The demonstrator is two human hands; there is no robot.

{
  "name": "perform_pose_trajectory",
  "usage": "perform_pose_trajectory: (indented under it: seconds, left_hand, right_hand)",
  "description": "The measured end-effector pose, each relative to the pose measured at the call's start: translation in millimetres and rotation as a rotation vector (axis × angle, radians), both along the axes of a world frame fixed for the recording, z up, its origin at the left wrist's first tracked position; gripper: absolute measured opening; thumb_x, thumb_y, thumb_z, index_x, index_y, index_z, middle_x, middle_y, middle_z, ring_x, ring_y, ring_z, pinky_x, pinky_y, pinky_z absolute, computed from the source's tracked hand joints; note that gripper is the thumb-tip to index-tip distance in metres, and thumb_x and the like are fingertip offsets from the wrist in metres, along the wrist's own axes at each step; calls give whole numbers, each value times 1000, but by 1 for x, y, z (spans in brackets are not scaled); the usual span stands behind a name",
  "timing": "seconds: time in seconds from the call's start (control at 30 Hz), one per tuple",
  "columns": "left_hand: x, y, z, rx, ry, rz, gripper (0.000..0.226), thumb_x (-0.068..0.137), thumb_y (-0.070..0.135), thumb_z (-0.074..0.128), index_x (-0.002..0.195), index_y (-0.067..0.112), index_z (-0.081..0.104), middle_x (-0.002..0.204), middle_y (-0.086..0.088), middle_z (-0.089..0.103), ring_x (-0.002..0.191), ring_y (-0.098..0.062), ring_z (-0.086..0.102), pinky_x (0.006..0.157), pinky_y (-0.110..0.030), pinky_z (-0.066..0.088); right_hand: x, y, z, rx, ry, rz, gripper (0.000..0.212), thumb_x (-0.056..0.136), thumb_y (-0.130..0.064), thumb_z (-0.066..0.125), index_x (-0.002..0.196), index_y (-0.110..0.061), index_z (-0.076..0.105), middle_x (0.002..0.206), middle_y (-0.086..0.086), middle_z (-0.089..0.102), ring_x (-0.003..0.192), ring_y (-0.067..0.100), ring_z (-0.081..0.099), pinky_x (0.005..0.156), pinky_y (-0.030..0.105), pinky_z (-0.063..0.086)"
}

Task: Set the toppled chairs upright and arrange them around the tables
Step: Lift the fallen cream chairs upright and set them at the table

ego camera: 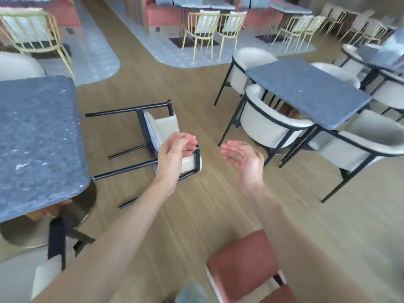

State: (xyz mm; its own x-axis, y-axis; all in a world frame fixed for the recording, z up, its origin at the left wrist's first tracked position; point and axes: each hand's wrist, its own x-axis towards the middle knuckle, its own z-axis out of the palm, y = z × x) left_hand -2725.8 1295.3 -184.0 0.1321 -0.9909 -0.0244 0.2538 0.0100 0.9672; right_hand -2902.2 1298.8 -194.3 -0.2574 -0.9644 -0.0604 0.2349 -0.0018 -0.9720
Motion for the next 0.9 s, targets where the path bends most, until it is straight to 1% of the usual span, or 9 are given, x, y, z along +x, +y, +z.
perform_pose_trajectory:
  seconds: [0.13,0.3,0.37,0.47,0.53,0.6,0.7,0.87,0.9]
  left_hand:
    - [-39,-77,-2,15,-15,-1,19,97,10,51,87,8,67,89,-8,71,85,-22,67,83,-35,54]
    - [-66,-206,-21,32,-18,90,27,95,10,54,102,-13,65,91,-14,69,86,-25,65,86,-40,53]
    - [-69,-262,-27,37,-19,166,28,93,8,54,101,-17,65,88,-15,68,85,-26,65,84,-40,53]
    - [-77,-342,-30,82,20,319,20,93,8,54,84,-3,68,82,-12,68,76,-24,65,80,-39,52]
    - [-89,-383,-30,135,67,366,24,91,11,54,73,7,68,81,-11,67,72,-24,64,79,-39,51]
    - [-100,-422,-30,164,106,390,18,82,20,59,76,6,69,81,-12,69,72,-25,66,77,-37,53]
    - [-112,-471,-35,212,123,435,39,64,28,66,91,0,66,79,-10,71,73,-24,69,75,-35,56]
    - [-119,-556,-57,227,161,514,13,72,21,61,71,11,69,75,-7,72,70,-24,69,75,-37,55]
    - [-119,-575,-62,222,172,541,17,77,19,60,65,15,71,74,-7,72,70,-24,68,76,-37,56]
  right_hand:
    - [-30,-72,-12,8,-56,-12,45,78,-24,56,105,9,69,98,20,76,93,31,74,81,31,59]
    - [-71,-217,-23,-43,-35,91,40,80,-22,55,102,8,71,97,19,76,89,27,73,77,28,58]
    - [-84,-282,-30,-69,-42,128,38,82,-19,54,102,8,71,96,18,77,89,27,73,77,29,57]
    - [-98,-382,-32,-43,-91,177,31,89,-16,51,101,3,72,95,17,77,87,26,73,79,31,57]
    - [-108,-424,-26,-12,-80,204,30,86,-19,53,98,1,73,93,15,77,85,25,73,78,31,57]
    - [-117,-466,-19,13,-85,256,29,87,-17,54,97,2,73,91,15,76,84,25,72,77,31,57]
    - [-127,-524,-12,57,-62,315,24,95,-8,51,97,3,72,90,15,75,82,24,71,78,33,55]
    - [-131,-617,-14,84,-41,387,22,94,-11,53,93,-2,73,88,12,76,82,23,71,81,34,55]
    - [-130,-636,-18,90,-38,395,21,94,-11,54,94,-1,73,88,13,76,82,23,71,81,34,55]
